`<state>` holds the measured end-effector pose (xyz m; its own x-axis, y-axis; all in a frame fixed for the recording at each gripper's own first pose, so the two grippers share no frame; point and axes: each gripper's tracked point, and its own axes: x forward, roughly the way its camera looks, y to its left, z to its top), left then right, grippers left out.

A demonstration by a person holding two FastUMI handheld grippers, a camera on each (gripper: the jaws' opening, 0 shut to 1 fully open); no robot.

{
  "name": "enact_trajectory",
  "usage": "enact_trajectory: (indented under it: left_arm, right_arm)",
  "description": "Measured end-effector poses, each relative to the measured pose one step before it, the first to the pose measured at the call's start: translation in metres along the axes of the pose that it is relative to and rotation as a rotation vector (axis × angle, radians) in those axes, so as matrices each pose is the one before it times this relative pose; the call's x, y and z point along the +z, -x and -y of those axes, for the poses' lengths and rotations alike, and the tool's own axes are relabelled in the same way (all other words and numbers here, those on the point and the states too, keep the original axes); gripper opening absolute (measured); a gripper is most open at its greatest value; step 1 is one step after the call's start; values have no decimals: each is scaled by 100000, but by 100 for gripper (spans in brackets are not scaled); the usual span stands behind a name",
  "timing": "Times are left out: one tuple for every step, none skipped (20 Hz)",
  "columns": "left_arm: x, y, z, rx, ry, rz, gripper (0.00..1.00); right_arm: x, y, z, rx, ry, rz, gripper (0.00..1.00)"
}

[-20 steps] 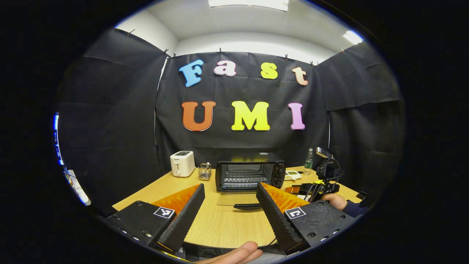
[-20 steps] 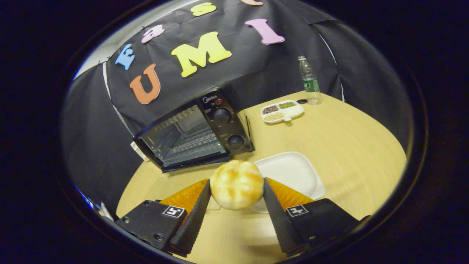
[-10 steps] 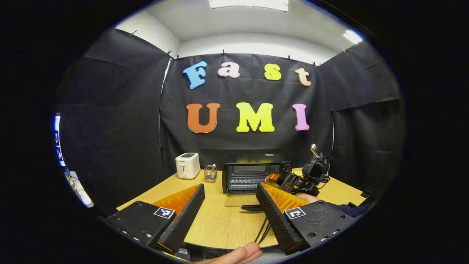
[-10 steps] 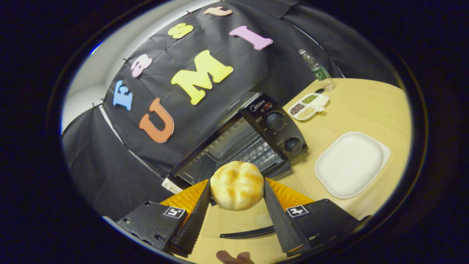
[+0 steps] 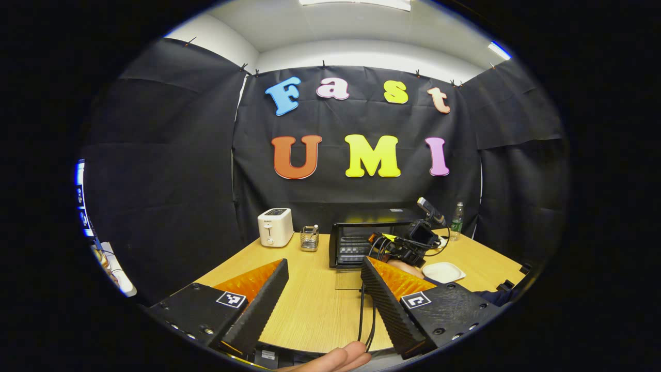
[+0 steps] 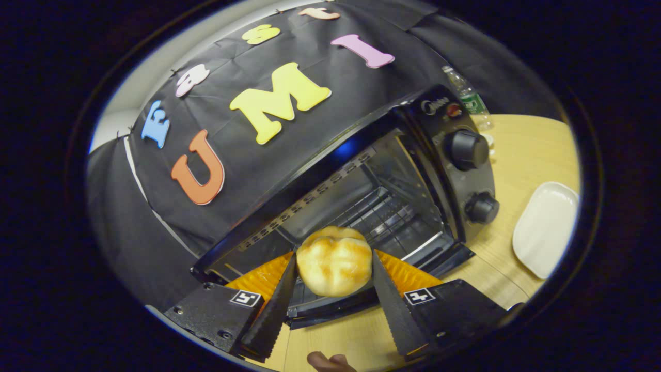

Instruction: Open the electric oven with the left hand, put the food in, and close the electric oven.

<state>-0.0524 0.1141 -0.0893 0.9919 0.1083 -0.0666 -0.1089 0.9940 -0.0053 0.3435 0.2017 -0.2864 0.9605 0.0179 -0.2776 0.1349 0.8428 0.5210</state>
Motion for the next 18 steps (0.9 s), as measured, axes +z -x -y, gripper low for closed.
enact_trajectory:
  left_arm:
    - [-179,-328,-259,509,-39,-885,93]
    - [-323,-280,-203,271,294,-839,93]
    - [-254,-330,-83,158,435,-895,93]
    - [-164,89,33,122,479,-829,93]
    - [-218,-73,-28,-146,297,-1079,93]
    - [-294,-464,-58,-408,-186,-581,94]
    - [-176,-499,-98,249,-426,-806,94]
    - [-221,-437,-348,503,-408,-329,93]
    - [-128,-164,39,9,-53,42,94]
    - [131,92,317,-857,332,145,94]
    - [35,-39,468,-1359,337,35,94]
    - [-316,-17,389,-1038,-8,-693,94]
    - [-145,62,245,-264,-559,-415,94]
    - [-12,8,-7,213,-851,4,94]
    - [179,84,83,189,-718,61,94]
    - [101,234,158,-147,-592,522,94]
    - [162,314,245,-167,-172,295,94]
    - [46,278,283,-313,51,236,94]
  right_arm:
    - [500,-878,-456,1181,3117,2354,84]
    - [-71,-791,-20,-105,3659,1458,84]
    - [140,-862,227,-1111,4093,1088,84]
    - [263,-682,-44,441,2763,1293,84]
    - [336,-664,-352,582,2047,1227,84]
    - [-127,-589,-40,254,2263,173,84]
    - [66,-419,129,-165,1717,-131,84]
    - [141,-243,163,89,816,883,84]
    - [163,-400,165,-34,424,631,85]
    - [31,-228,-48,252,590,14,85]
    - [-2,-160,-156,827,1071,-641,85]
    - [-123,53,-6,258,1736,-673,87]
    - [350,346,317,-460,1609,1336,87]
    - [517,491,32,-422,1309,2602,90]
    - [291,240,236,-702,1738,534,92]
    - [-296,528,10,680,840,-305,93]
    - [-91,29,-4,1076,-108,-606,95]
    - [-448,544,356,-92,-601,-2017,96]
